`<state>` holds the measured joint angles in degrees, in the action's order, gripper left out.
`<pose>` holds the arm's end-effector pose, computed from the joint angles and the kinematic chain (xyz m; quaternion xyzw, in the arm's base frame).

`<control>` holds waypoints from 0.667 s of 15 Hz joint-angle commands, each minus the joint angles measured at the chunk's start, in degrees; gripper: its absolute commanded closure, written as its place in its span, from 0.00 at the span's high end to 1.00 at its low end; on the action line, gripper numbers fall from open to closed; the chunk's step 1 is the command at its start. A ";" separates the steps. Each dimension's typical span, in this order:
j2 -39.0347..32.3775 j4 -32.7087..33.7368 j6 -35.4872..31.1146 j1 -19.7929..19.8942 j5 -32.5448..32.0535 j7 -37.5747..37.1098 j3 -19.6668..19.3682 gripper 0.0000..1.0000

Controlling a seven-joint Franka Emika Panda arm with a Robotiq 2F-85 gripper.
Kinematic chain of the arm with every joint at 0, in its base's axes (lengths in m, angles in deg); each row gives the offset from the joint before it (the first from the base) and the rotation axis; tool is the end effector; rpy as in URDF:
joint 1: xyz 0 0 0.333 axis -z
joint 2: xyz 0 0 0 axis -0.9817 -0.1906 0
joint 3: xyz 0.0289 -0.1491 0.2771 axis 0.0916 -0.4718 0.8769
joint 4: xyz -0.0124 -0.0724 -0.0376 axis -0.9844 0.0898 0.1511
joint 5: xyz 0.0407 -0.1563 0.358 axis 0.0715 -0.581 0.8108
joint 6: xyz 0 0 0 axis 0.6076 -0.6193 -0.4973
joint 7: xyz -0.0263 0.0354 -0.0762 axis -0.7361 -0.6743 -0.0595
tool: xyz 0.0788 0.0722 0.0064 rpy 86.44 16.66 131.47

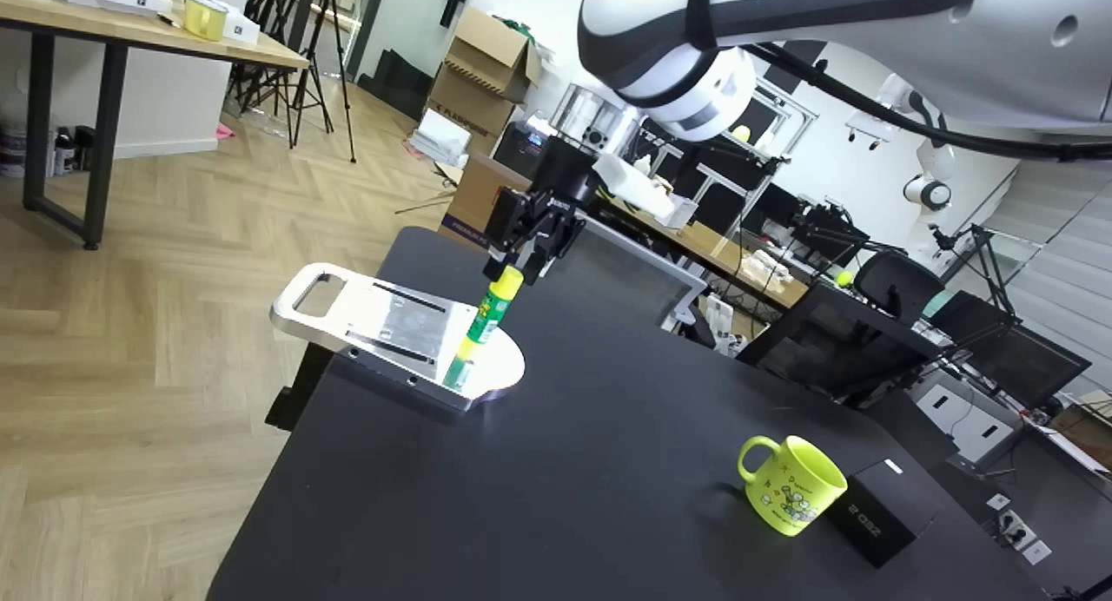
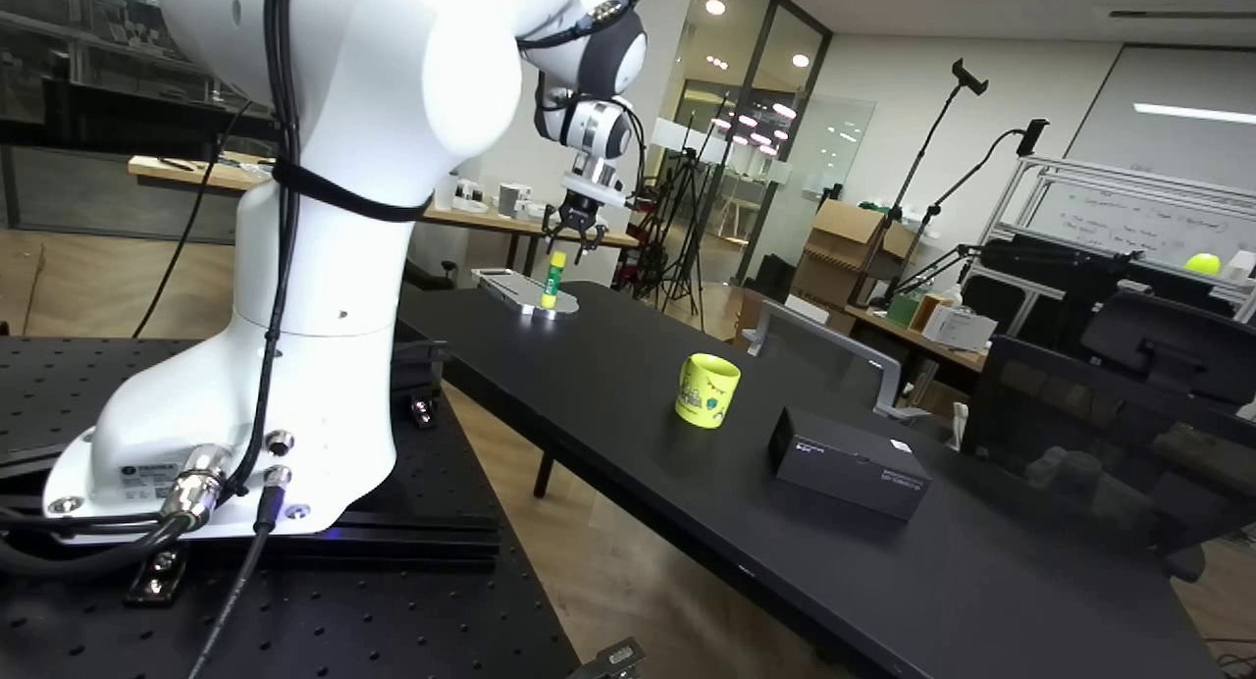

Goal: Pick up the object and put it in the cup

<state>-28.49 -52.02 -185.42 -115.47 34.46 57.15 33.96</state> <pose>0.5371 0.5553 0.2372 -0.8529 -0.5196 0.0363 0.0360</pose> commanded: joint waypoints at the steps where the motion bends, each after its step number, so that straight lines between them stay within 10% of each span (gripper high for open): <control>1: -0.06 2.86 3.04 1.31 3.38 -1.57 0.96 0.39; 7: 5.84 0.91 4.40 4.81 9.36 -2.08 0.89 0.01; 8: 6.87 0.92 5.10 5.04 9.21 -2.20 0.54 0.00; 9: 7.77 1.00 5.89 5.47 9.37 -1.95 0.48 0.34; 10: 8.42 1.05 6.99 5.80 9.57 -1.95 0.59 0.30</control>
<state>-23.31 -50.28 -181.56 -110.56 43.23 57.01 34.56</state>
